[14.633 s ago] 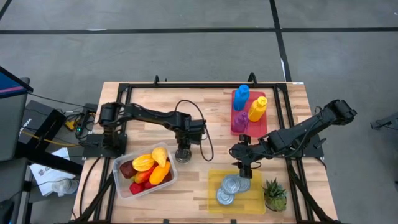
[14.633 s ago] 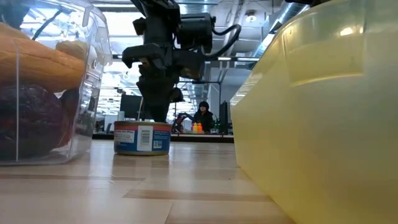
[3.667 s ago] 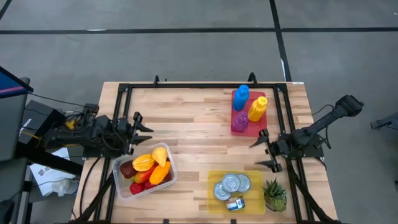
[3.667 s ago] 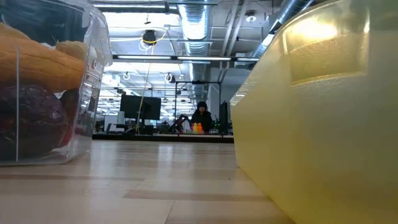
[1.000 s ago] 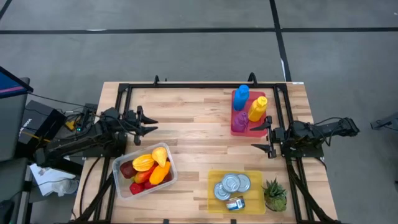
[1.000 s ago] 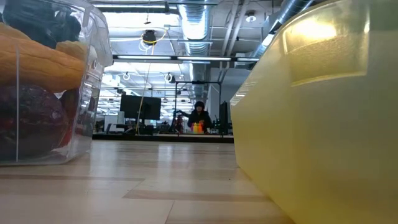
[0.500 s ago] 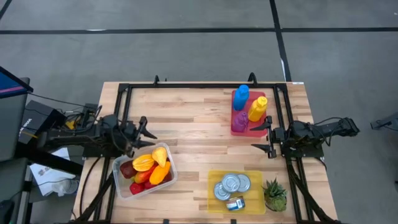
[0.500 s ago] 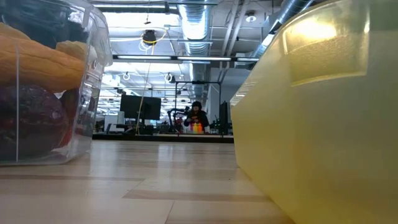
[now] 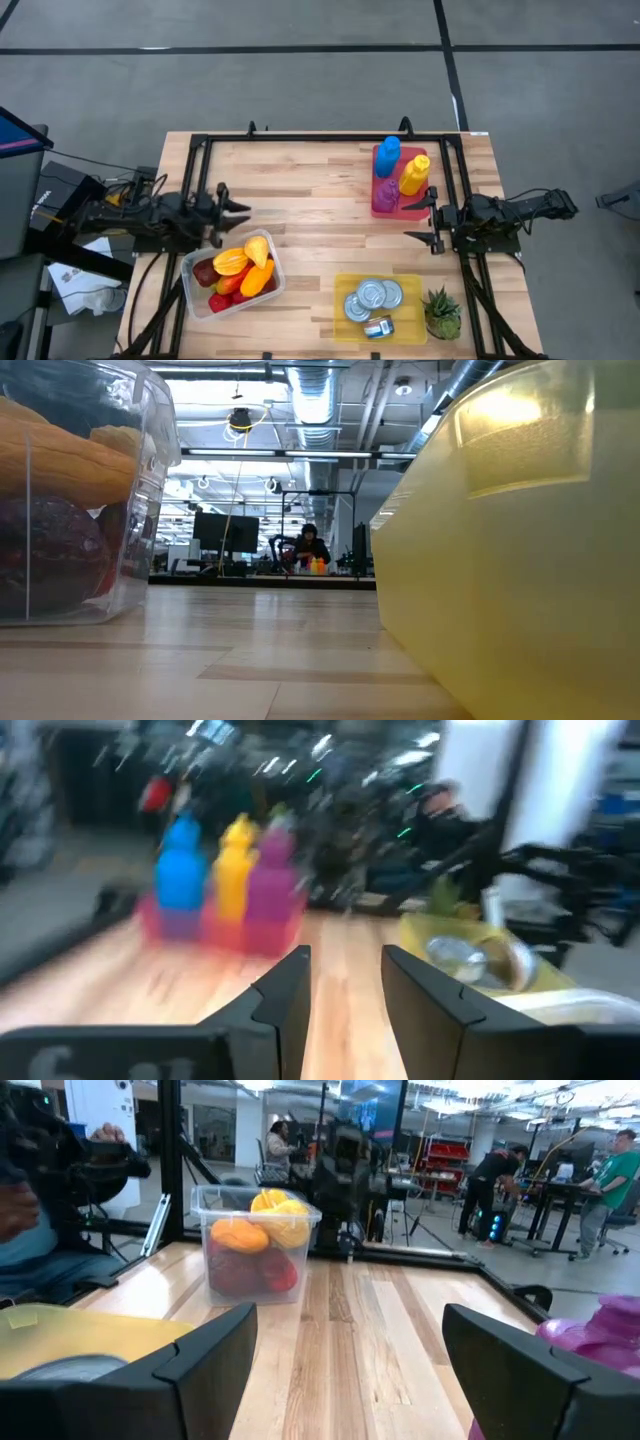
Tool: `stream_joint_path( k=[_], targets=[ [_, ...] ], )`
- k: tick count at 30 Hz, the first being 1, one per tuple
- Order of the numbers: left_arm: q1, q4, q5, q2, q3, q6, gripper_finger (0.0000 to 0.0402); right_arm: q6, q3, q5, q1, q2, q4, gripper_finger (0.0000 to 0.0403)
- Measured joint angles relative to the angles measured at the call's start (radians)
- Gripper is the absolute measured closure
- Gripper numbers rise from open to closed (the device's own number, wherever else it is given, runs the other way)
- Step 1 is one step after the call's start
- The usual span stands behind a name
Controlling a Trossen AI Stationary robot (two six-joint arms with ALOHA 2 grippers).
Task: Pick & Place Food Item
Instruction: Return to Home Position
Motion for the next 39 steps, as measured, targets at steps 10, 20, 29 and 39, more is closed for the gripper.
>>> stream_joint_path(
  k=[10, 20, 29, 39],
  targets=[
    [-0.005, -0.005, -0.013, 0.000, 0.000, 0.202, 0.0283, 0.000, 0.003, 0.000, 0.000, -0.003, -0.004, 0.0094],
    [0.002, 0.028, -0.006, 0.000, 0.000, 0.126, 0.0283, 0.000, 0.003, -0.001, 0.000, -0.004, -0.007, 0.0094],
    [0.002, 0.037, -0.006, 0.004, 0.000, 0.126, 0.0283, 0.000, 0.004, 0.000, 0.000, -0.004, -0.007, 0.0094],
    [0.002, 0.038, -0.005, 0.008, 0.000, 0.126, 0.0283, 0.000, 0.005, 0.000, 0.000, -0.004, -0.008, 0.0094]
  ],
)
